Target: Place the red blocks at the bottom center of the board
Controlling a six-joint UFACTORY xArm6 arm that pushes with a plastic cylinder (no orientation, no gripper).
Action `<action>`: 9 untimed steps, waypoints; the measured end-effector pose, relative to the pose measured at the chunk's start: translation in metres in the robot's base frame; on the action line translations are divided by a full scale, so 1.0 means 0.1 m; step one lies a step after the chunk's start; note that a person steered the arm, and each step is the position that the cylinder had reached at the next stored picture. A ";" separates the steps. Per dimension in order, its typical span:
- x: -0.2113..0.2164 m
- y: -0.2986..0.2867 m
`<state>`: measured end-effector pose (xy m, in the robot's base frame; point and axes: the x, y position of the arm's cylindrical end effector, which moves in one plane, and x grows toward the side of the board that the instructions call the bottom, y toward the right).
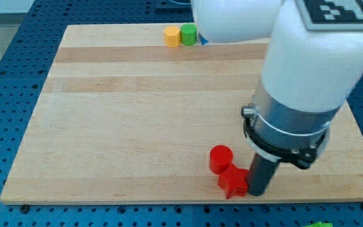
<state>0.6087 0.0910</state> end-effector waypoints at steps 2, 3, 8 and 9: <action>0.00 0.06; 0.00 0.06; 0.00 -0.34; 0.00 -0.43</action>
<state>0.6082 0.0476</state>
